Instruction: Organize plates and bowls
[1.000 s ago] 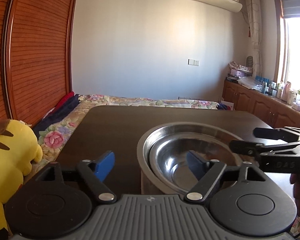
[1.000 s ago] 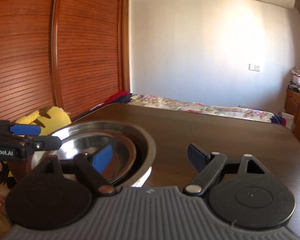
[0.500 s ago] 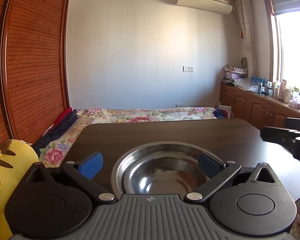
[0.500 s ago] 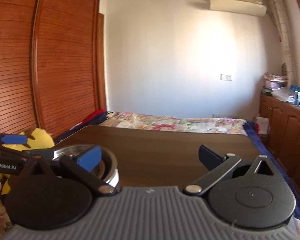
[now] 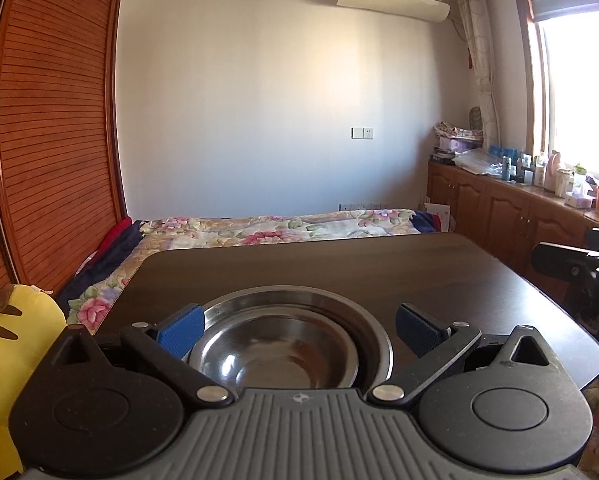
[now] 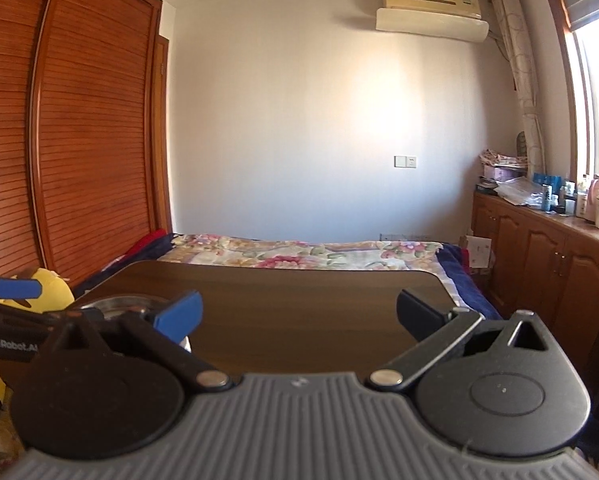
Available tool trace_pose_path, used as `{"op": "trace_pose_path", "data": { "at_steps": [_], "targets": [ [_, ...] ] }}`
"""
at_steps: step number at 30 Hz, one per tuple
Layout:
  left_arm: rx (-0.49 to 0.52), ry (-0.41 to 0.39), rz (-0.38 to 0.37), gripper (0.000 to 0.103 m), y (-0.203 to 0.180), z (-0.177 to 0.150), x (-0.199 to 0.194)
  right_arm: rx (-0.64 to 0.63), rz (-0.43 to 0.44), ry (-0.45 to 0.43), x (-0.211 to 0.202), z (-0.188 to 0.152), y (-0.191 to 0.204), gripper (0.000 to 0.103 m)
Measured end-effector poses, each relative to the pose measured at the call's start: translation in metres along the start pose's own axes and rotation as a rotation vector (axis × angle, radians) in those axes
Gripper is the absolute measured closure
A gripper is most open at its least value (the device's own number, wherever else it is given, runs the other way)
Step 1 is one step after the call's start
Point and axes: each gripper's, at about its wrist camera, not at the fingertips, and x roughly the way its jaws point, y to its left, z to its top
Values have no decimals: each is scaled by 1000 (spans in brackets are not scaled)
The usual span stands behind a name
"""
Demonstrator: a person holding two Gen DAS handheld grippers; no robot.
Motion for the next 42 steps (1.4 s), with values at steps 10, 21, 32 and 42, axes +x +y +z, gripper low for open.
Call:
{"op": "trace_pose_path", "data": {
  "at_steps": [10,21,32,42],
  "targets": [
    [19,19,21,0,-9,-5,-12,17,-29,14,-5,-9,-1,0],
    [16,40,45,0,-3,-17,-16,7,-23,44,-7,-20,5,0],
    [-7,87,53,0,3,-36,-4,15,-29,87,-2,-34,4,0],
    [-13,104,56,0,4,-45,-2,13,-36,102,0,-40,3,0]
  ]
}}
